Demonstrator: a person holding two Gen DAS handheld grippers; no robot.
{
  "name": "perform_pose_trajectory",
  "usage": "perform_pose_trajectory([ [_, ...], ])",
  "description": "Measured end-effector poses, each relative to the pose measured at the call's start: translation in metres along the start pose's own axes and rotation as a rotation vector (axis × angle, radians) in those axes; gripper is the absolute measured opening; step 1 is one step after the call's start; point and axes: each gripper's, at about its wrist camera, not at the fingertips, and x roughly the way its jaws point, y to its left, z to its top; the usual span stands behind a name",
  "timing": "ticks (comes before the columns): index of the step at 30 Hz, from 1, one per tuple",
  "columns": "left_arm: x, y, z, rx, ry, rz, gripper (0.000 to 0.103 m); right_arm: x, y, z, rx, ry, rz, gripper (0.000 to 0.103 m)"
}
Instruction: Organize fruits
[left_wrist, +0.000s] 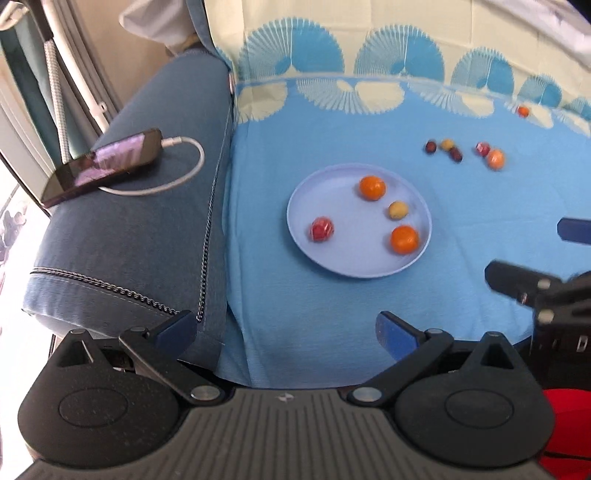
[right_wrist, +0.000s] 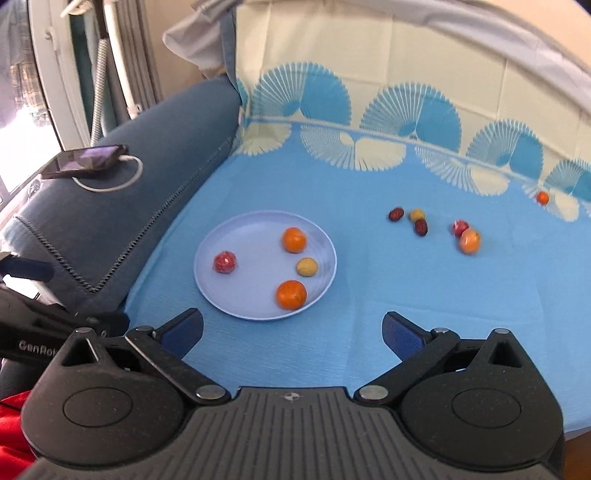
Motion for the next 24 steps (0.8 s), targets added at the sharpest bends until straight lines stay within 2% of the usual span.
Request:
perform_pose_trajectory([
  [12,-0.052,0.001,-0.017,-0.023,-0.101,0.015,0.103,-0.051,0.019,-0.013,-0.082,-0.114,0.009,0.102],
  [24,-0.067,-0.002,-0.021,-0.001,-0.14,0.022,0.103,-0.066,0.017,-0.017,-0.08,-0.14,0.001,0.102],
])
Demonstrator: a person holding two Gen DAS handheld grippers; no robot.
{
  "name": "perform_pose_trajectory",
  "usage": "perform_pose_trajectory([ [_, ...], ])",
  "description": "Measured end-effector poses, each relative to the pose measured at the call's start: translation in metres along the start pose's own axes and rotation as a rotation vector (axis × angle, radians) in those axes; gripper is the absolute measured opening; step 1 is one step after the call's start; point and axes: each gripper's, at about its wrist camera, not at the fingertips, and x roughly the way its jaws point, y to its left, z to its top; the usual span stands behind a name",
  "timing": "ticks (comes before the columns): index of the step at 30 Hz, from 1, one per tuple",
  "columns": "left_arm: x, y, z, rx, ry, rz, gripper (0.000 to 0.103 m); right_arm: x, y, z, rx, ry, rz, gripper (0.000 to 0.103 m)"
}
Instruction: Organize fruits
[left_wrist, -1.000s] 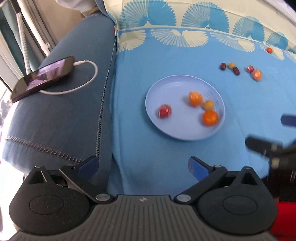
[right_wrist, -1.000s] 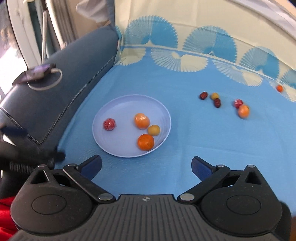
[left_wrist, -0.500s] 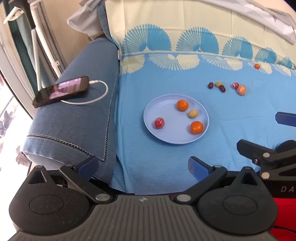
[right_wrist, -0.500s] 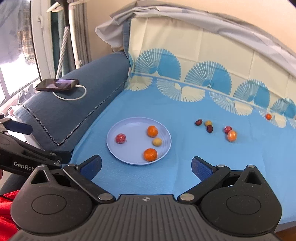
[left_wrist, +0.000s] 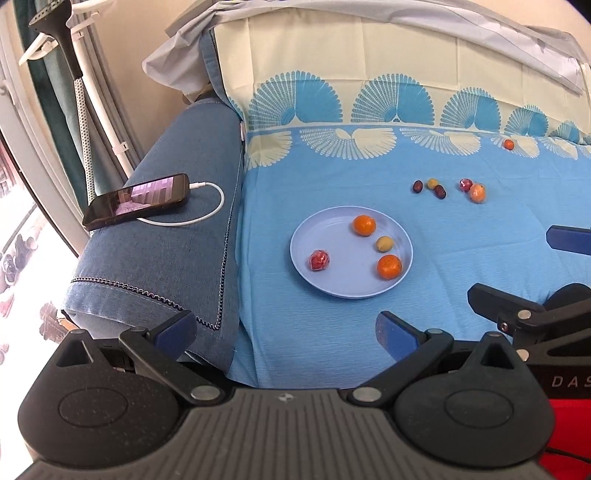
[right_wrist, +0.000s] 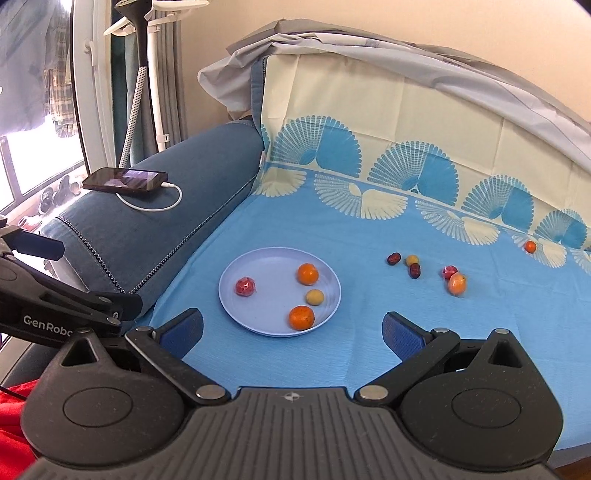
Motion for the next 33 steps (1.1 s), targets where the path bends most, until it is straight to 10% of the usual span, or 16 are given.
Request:
perform_pose_trajectory([
  [33,0.019,-0.004,0.002,0.023,0.053,0.002,0.103,0.018,-0.002,0.0,0.033,0.055,0.008,0.102],
])
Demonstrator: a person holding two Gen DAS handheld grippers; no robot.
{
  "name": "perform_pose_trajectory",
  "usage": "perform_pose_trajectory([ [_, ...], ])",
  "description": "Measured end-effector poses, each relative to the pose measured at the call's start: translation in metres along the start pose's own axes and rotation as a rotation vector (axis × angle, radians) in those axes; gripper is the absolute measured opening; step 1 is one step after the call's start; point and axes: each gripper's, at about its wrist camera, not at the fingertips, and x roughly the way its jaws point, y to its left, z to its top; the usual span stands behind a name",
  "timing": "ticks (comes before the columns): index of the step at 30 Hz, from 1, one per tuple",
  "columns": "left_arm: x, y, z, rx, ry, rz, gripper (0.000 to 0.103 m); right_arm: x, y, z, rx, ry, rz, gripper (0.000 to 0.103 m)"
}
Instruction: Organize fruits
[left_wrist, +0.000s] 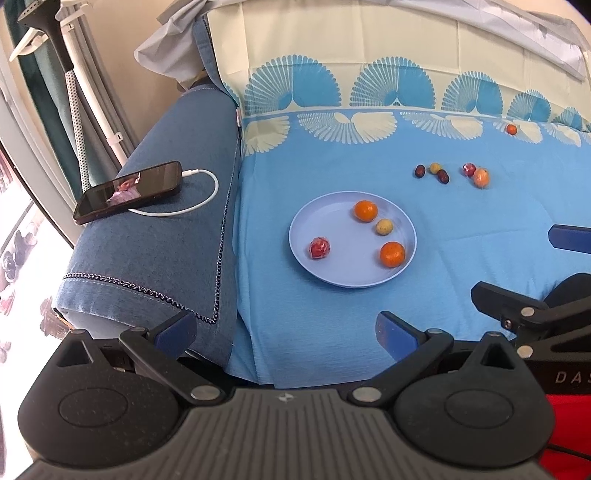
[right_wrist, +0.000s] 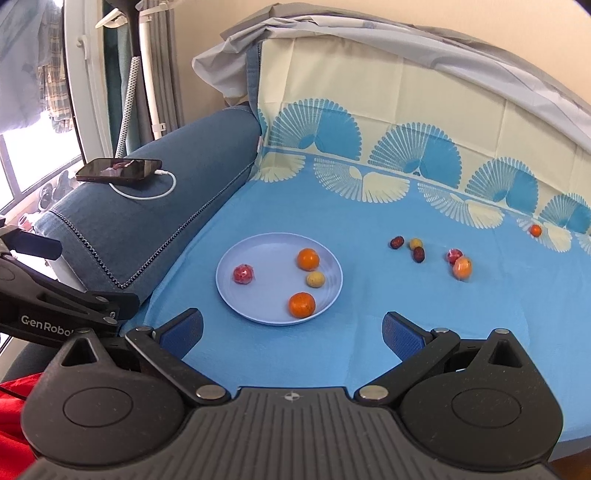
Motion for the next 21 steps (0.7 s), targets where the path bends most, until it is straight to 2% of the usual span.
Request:
perform_pose_trajectory([
  [11,0.021,-0.015,0.012,0.042,0.031,0.01,0.103,0.018,-0.022,-0.005,0.073,0.044,-0.013,0.102],
  [16,0.037,-0.028,0.033,0.066,0.016,0.026,0.103,0.032,-0.051,-0.007,0.177,0.069,-0.095,0.102],
  [21,0.062,-0.05,0.073,0.057,0.014,-0.011,0.103,0.053,-0.107,-0.009,0.285,0.065,-0.252,0.102],
])
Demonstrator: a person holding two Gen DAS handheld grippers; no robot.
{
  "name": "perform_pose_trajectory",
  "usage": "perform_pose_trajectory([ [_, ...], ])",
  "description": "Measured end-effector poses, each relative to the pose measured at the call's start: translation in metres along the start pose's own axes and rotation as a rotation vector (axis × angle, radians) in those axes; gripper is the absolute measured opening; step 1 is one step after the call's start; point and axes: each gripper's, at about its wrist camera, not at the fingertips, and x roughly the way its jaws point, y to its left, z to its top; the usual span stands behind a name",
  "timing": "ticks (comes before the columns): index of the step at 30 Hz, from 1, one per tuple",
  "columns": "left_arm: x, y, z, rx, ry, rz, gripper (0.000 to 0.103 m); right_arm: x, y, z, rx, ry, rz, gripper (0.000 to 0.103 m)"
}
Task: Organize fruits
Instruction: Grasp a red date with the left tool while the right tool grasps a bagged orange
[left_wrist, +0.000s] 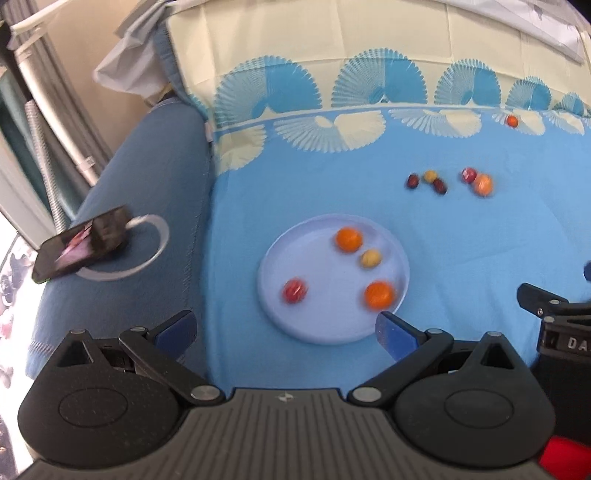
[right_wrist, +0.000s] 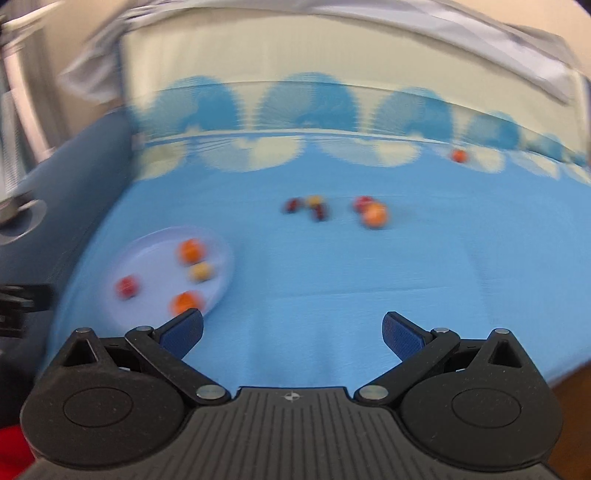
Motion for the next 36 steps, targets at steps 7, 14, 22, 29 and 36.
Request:
perform_pose_trajectory([
  [7,0.062,-0.062,0.085,-0.016,0.074,-0.193,0.103,0.076,-0.057,0.021,0.035,-0.085,-0.132,0.102],
  [14,0.167,-0.142,0.158,0.027,0.203,-0.29,0.103,0.189,-0.093,0.042,-0.067,-0.135,-0.16,0.102],
  [22,0.265,-0.191,0.193,0.009,0.319,-0.303,0.103,0.282,-0.11,0.063,-0.111,-0.075,-0.086,0.102],
  [29,0.309,-0.211,0.201,-0.014,0.344,-0.291,0.101,0.3,-0.12,0.065,-0.045,-0.095,-0.043,0.101],
  [36,0.309,-0.209,0.199,-0.013,0.344,-0.252,0.025,0.288,-0.13,0.069,-0.007,-0.132,0.012,0.039],
])
